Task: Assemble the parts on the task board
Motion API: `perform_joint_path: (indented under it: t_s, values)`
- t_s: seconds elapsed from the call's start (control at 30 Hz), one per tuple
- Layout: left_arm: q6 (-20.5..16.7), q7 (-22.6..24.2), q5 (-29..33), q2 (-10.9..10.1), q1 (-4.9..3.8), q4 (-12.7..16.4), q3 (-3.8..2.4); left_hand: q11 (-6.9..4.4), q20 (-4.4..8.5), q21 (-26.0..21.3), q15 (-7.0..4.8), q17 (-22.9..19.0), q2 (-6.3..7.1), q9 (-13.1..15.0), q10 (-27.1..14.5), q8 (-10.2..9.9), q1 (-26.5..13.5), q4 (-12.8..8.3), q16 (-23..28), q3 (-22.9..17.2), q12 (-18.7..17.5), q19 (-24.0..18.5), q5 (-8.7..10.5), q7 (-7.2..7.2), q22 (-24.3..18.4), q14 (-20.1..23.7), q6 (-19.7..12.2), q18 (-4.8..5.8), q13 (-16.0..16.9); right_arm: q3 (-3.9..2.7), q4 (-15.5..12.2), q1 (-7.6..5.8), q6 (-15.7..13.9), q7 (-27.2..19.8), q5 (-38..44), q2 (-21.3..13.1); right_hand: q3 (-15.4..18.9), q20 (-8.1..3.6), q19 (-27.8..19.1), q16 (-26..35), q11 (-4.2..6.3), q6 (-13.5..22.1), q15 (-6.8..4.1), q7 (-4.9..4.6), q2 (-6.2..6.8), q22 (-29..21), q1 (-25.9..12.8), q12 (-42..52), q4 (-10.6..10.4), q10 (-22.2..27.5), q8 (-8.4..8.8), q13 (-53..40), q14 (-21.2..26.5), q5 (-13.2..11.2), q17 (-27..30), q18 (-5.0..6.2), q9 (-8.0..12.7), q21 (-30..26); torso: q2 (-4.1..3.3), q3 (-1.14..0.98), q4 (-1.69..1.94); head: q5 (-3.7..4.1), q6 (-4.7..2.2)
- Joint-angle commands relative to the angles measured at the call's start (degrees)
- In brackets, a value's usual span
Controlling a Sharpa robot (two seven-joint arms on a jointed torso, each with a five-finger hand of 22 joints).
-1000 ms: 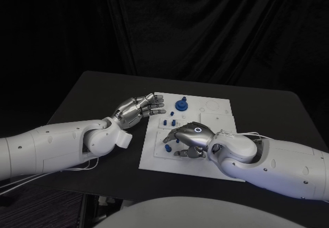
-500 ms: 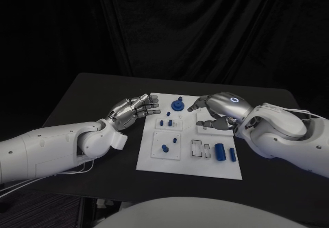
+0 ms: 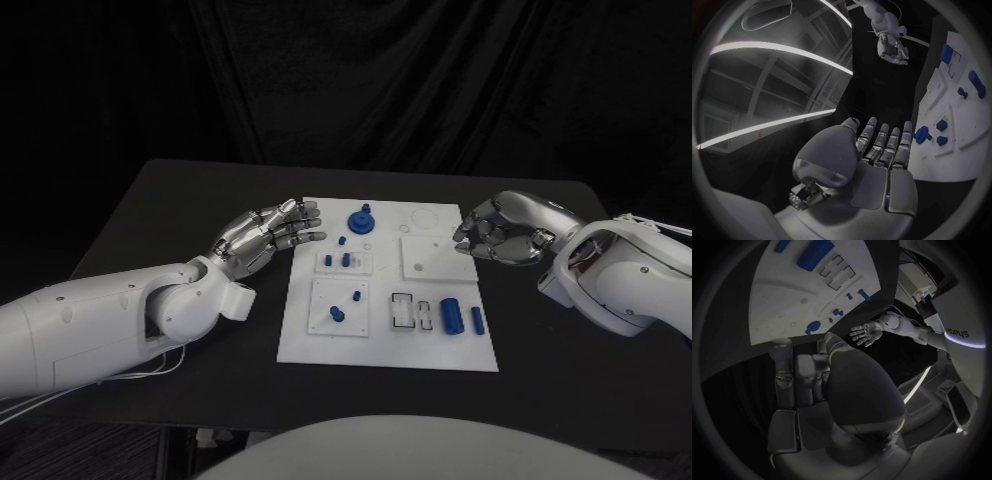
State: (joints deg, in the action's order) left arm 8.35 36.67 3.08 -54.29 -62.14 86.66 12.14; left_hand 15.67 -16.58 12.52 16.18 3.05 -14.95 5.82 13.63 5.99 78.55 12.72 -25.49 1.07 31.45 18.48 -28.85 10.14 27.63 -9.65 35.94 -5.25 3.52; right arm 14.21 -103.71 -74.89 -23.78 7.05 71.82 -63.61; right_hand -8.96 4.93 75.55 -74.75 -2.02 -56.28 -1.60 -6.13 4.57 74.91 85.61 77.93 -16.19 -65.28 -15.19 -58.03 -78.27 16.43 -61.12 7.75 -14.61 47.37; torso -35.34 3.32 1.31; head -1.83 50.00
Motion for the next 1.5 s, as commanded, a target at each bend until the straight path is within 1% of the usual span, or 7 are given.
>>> perform_joint_path:
  t_s: [0.03, 0.23, 0.4, 0.6, 0.97, 1.33, 1.5]
  values:
    - [0.0, 1.6, -0.1, 0.1, 0.10, 0.1, -0.04, 0.00, 0.01, 0.3, -0.05, 0.1, 0.57, 0.1, 0.4, 0.3, -0.2, -0.1, -0.3, -0.4, 0.3, 0.2, -0.24, 2.38, -0.1, -0.5, 0.5, 0.87, 0.1, 0.04, 0.1, 0.82, 3.5, 8.8, -5.5, -0.5, 1.3, -0.20, 0.9, -1.8, 0.03, 0.8, 0.00, 0.06, -0.12, 5.8, -4.6, 4.0, -0.3, -3.9, -0.50, -7.4, -1.3, 0.8, -2.8, -0.67, -0.5, 1.6, -0.06, 0.02, 0.08, 1.33, 0.00]
    - [0.2, 1.5, -0.1, 0.1, 0.10, 0.1, -0.04, 0.05, 0.01, 0.3, -0.05, 0.1, 0.59, 0.1, 0.5, 0.3, -0.2, -0.1, -0.4, -0.4, 0.4, 0.2, -0.25, 2.34, -0.1, -0.6, 0.5, 0.86, 0.1, 0.06, 0.5, 2.92, 7.4, 16.2, 0.3, -0.8, 3.2, -1.45, 5.6, -7.6, 1.38, -0.3, -1.28, 1.45, -0.46, 8.0, -13.8, 11.5, -0.4, -22.3, -3.90, -29.3, -6.5, -0.6, -13.0, -2.28, -3.2, 12.8, -0.03, 0.01, 0.00, 2.10, 0.00]
    - [0.3, 1.5, -0.1, 0.0, 0.10, 0.1, -0.04, 0.05, 0.01, 0.3, -0.05, 0.1, 0.59, 0.1, 0.5, 0.3, -0.2, -0.1, -0.4, -0.4, 0.4, 0.2, -0.25, 2.34, -0.1, -0.6, 0.5, 0.86, 0.1, 0.07, 0.8, 4.13, 8.9, 18.8, 4.8, -0.3, 2.7, -2.80, 10.2, -13.3, 2.70, -0.2, -2.53, 2.74, 0.42, 11.1, -19.4, 12.1, -0.6, -24.7, -8.83, -32.0, -10.6, -1.2, -24.5, -4.66, -8.1, 27.0, -0.05, -0.04, 0.06, 2.36, 0.00]
    - [0.4, 1.4, -0.1, 0.0, 0.10, 0.1, -0.04, 0.05, 0.01, 0.3, -0.05, 0.1, 0.59, 0.1, 0.5, 0.3, -0.2, -0.1, -0.4, -0.4, 0.4, 0.2, -0.25, 2.34, -0.1, -0.6, 0.5, 0.86, 0.1, 0.08, 1.0, 5.30, 10.2, 20.3, 8.0, 0.5, 1.2, -3.62, 11.3, -14.5, 3.62, 0.0, -3.41, 3.83, 1.63, 12.1, -23.4, 12.1, -0.7, -24.7, -13.25, -32.0, -11.3, -2.5, -27.3, -5.46, -13.4, 31.8, -0.02, -0.04, 0.00, 2.41, 0.00]
    - [0.5, 1.1, -0.1, -0.1, 0.10, 0.1, -0.04, 0.13, 0.01, 0.4, -0.03, 0.1, 0.55, 0.1, 0.6, 0.3, -0.2, -0.1, -0.5, -0.5, 0.5, 0.3, -0.28, 2.30, -0.1, -0.7, 0.6, 0.87, 0.1, 0.07, 1.1, 6.77, 10.5, 20.9, 9.8, 1.7, 0.5, -3.94, 11.7, -14.7, 4.01, 0.6, -3.74, 4.25, 1.53, 12.5, -26.6, 12.1, -0.7, -24.7, -15.28, -32.0, -11.4, -3.9, -27.7, -5.78, -16.7, 33.7, 0.02, -0.02, 0.02, 2.69, 0.00]
    - [0.6, 0.8, -0.1, 0.0, 0.11, 0.2, -0.04, 0.18, 0.00, 0.4, -0.01, 0.1, 0.47, 0.1, 0.7, 0.3, -0.2, -0.1, -0.5, -0.6, 0.5, 0.3, -0.34, 2.29, -0.1, -0.8, 0.5, 0.88, 0.1, 0.07, 0.9, 7.73, 10.3, 21.3, 11.8, 2.7, 1.1, -4.21, 12.4, -15.3, 4.39, 0.1, -4.05, 4.69, 3.37, 13.3, -32.8, 12.1, -0.9, -24.7, -16.50, -32.0, -11.7, -10.3, -28.9, -6.35, -19.5, 36.7, 0.01, -0.02, 0.01, 2.69, 0.00]
    - [0.5, 0.7, -0.1, 0.0, 0.11, 0.2, -0.04, 0.18, 0.00, 0.4, -0.01, 0.1, 0.47, 0.1, 0.7, 0.3, -0.2, -0.1, -0.5, -0.6, 0.5, 0.3, -0.34, 2.29, -0.1, -0.8, 0.5, 0.88, 0.1, 0.07, 0.9, 8.24, 11.3, 21.5, 12.1, 3.1, 1.0, -4.27, 12.5, -15.3, 4.46, 0.0, -4.11, 4.76, 3.28, 13.4, -33.2, 12.1, -0.9, -24.7, -16.57, -32.0, -11.7, -11.0, -28.9, -6.46, -19.8, 37.2, 0.02, -0.01, -0.02, 2.56, 0.00]
